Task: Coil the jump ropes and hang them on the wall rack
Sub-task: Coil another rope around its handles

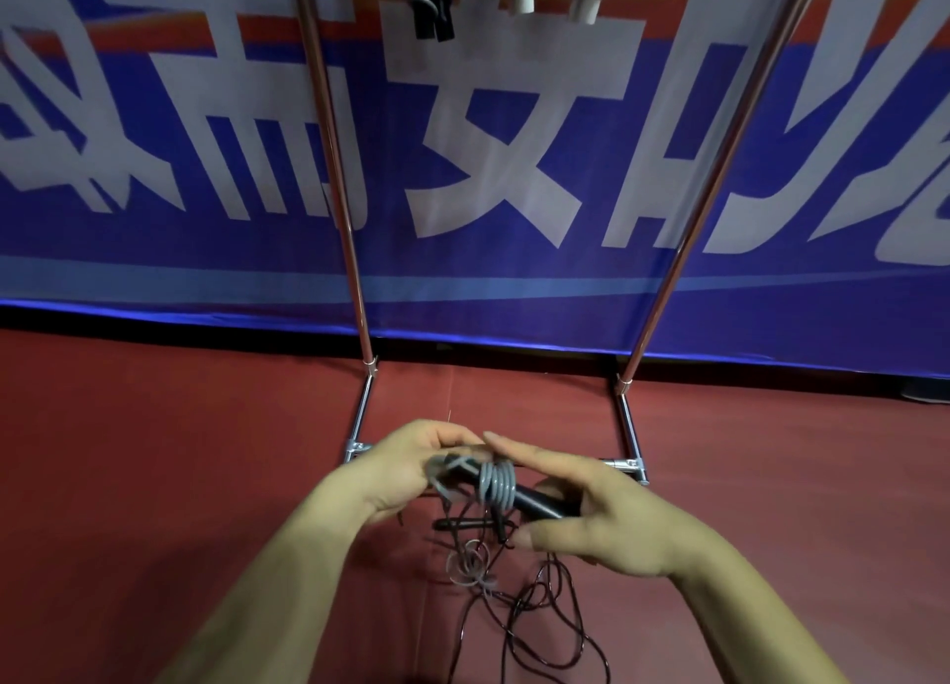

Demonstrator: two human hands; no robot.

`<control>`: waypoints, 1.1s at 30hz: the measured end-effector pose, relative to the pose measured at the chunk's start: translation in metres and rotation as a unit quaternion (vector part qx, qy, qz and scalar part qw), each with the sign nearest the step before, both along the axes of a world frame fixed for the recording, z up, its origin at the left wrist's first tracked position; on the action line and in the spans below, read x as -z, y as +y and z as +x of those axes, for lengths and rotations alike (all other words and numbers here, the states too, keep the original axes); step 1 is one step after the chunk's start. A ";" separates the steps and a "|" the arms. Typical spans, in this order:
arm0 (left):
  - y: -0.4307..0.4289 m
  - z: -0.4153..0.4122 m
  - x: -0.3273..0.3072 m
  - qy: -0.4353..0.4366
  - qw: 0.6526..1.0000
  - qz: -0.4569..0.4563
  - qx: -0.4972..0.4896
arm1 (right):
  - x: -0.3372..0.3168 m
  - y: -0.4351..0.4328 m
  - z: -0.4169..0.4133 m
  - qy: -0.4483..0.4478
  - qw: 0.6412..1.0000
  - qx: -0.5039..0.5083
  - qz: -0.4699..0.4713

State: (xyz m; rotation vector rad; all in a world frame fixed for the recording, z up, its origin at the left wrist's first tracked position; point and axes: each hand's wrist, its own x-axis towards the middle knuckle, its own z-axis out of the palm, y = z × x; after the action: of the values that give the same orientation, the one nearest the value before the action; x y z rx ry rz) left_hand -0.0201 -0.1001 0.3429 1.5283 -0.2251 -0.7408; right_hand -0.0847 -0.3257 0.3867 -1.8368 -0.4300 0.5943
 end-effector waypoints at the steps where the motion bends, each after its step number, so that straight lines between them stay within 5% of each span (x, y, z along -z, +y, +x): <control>1: -0.001 -0.001 0.000 -0.012 1.000 0.003 -0.006 | -0.002 -0.001 0.001 0.011 1.000 0.007 0.018; 9: -0.037 -0.013 0.003 -0.023 0.999 0.041 -0.015 | 0.004 -0.005 0.011 0.023 0.980 0.154 0.125; 18: -0.042 -0.017 0.017 -0.113 0.946 0.290 0.087 | 0.016 -0.011 0.022 -0.078 0.910 0.405 0.037; 21: -0.033 -0.014 0.016 -0.090 0.936 0.328 0.092 | 0.021 -0.015 0.024 -0.104 0.907 0.407 -0.011; 28: -0.008 -0.016 0.023 -0.093 0.840 0.509 0.163 | 0.023 -0.010 0.022 -0.116 0.907 0.386 -0.121; 33: -0.010 -0.013 0.037 -0.115 0.858 0.490 0.107 | 0.020 -0.001 0.022 -0.114 0.919 0.372 -0.070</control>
State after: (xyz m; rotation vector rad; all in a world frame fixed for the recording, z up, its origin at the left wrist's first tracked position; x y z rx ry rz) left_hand -0.0333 -0.1104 0.3061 2.6083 -0.2038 -0.9066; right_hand -0.0629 -0.3263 0.3663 -2.0277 0.1843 -0.1186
